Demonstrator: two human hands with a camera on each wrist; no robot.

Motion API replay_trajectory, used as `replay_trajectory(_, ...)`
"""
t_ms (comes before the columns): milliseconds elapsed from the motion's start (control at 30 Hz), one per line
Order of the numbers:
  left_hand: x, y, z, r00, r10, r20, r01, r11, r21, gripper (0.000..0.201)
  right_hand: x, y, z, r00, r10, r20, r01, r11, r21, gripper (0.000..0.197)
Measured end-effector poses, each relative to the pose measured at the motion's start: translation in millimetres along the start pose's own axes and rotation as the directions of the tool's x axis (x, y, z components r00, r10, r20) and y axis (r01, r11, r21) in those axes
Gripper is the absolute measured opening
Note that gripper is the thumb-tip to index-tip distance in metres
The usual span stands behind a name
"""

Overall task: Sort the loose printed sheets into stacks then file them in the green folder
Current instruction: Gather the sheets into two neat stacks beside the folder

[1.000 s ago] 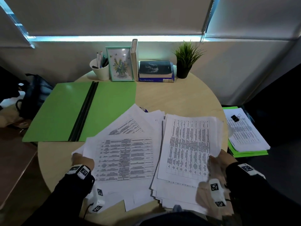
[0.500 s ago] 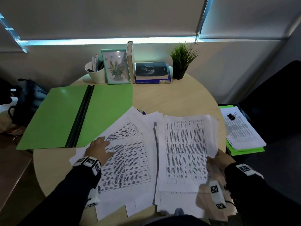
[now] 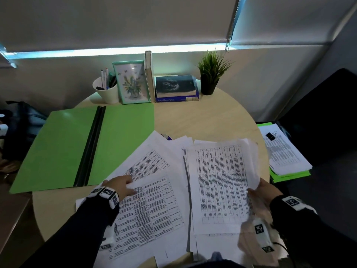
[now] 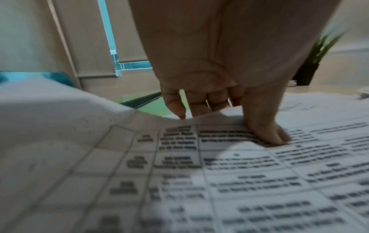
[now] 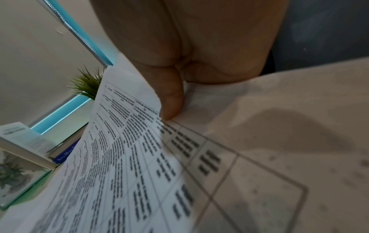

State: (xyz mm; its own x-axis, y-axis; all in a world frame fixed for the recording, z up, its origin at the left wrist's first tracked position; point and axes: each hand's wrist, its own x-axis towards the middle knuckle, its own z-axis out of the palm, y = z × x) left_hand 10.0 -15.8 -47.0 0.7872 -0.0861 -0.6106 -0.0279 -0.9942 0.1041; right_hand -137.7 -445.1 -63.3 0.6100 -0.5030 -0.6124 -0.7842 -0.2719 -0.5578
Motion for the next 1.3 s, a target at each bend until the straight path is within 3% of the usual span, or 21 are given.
replay_trajectory(100,5,-16,-6,0.987,-0.111,-0.115,0.09,0.981,-0.171,0.021,3,2,1,0.999,0.036,0.005,-0.035,0.999,-0.006,0.027)
replay_trajectory(200,9,-34,-10,0.963,-0.207,-0.171,0.156,0.949,-0.272,0.037,1,1,1,1.0,0.019,-0.021,-0.019,1.0,-0.003,0.025)
replay_trajectory(333,13,-32,-8,0.953,-0.155,-0.262,0.116,0.981,-0.158,0.046,-5,-2,0,1.0,0.013,-0.016,-0.011,0.997,0.078,0.023)
replay_trajectory(467,15,-14,-6,0.936,-0.106,-0.336,0.047,0.983,-0.18,0.055,5,1,1,0.998,0.066,0.019,-0.067,0.993,0.095,0.03)
replay_trajectory(567,18,-9,-9,0.948,-0.105,-0.301,0.058,0.986,-0.158,0.066,10,4,1,0.997,0.066,0.03,-0.067,0.997,0.028,0.035)
replay_trajectory(700,23,-9,-18,0.986,-0.094,-0.14,0.074,0.987,-0.142,0.059,7,2,2,0.999,0.047,0.01,-0.046,0.996,-0.08,0.03)
replay_trajectory(767,26,-9,-16,0.993,-0.095,-0.07,0.085,0.988,-0.13,0.069,5,-1,2,0.999,0.05,0.013,-0.049,0.995,-0.083,0.03)
replay_trajectory(900,27,-9,-11,0.983,-0.113,-0.148,0.083,0.977,-0.195,0.066,6,-2,1,0.998,0.056,0.022,-0.055,0.998,-0.039,0.032)
replay_trajectory(1067,25,-9,-16,0.923,-0.14,-0.358,0.07,0.977,-0.202,0.053,6,0,1,0.998,0.046,0.032,-0.045,0.998,-0.039,0.036)
replay_trajectory(1300,26,-3,-20,0.949,-0.098,-0.301,0.016,0.965,-0.262,0.042,5,-4,0,0.997,0.063,0.034,-0.063,0.998,-0.016,0.042)
